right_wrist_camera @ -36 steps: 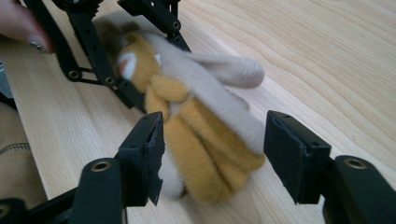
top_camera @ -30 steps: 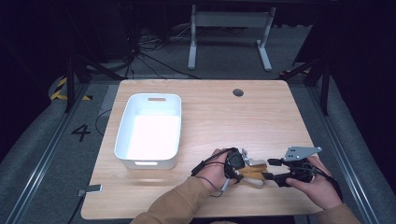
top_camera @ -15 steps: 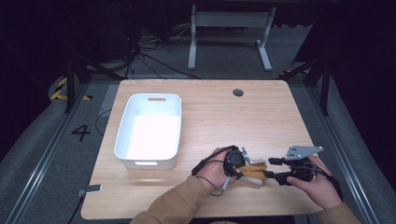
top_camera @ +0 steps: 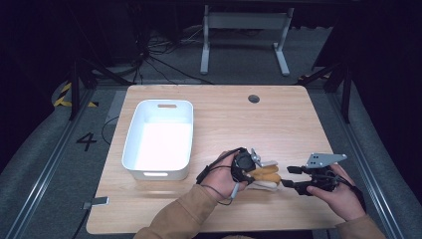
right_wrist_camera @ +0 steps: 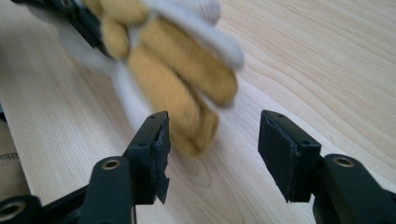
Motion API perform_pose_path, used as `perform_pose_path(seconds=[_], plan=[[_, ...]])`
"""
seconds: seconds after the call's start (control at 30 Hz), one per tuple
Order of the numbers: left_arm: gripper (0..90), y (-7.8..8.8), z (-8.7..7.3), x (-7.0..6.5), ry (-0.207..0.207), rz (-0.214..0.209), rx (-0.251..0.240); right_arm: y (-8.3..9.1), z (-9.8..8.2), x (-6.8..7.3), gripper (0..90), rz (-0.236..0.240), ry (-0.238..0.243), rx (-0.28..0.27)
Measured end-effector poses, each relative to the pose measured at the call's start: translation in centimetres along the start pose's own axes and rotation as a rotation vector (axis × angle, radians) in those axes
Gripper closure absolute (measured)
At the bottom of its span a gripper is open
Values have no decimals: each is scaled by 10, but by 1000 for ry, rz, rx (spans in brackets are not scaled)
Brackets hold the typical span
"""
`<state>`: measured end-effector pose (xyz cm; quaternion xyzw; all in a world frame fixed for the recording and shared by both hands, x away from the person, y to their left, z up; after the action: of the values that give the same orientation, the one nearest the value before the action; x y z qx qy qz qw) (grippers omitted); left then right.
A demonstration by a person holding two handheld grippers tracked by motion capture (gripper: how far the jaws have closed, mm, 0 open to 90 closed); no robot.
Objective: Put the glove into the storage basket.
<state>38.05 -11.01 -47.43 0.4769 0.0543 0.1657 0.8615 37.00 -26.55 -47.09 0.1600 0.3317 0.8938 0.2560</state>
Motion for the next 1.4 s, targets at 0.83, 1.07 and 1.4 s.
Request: perform_pose_path(seconds=[0.83, 1.07, 1.4], plan=[[743, 99, -25, 67, 191, 134, -84, -28, 16, -24, 447, 44, 11, 29], [742, 120, -32, 84, 226, 181, -89, -32, 16, -31, 447, 46, 0, 33], [742, 148, -58, 124, 324, 265, -95, -34, 12, -30, 448, 47, -13, 44]])
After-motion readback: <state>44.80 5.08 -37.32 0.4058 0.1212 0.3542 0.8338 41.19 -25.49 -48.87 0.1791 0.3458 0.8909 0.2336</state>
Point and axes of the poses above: each handheld gripper's, and its own axes: y roughly backward along the jaws, z roughly out of its top, x roughly to its left, the point moved 10 cm from there along -y, roughly forward along the jaws, and after that the axes turned 6 degrees about z, right-handed, at the moved point
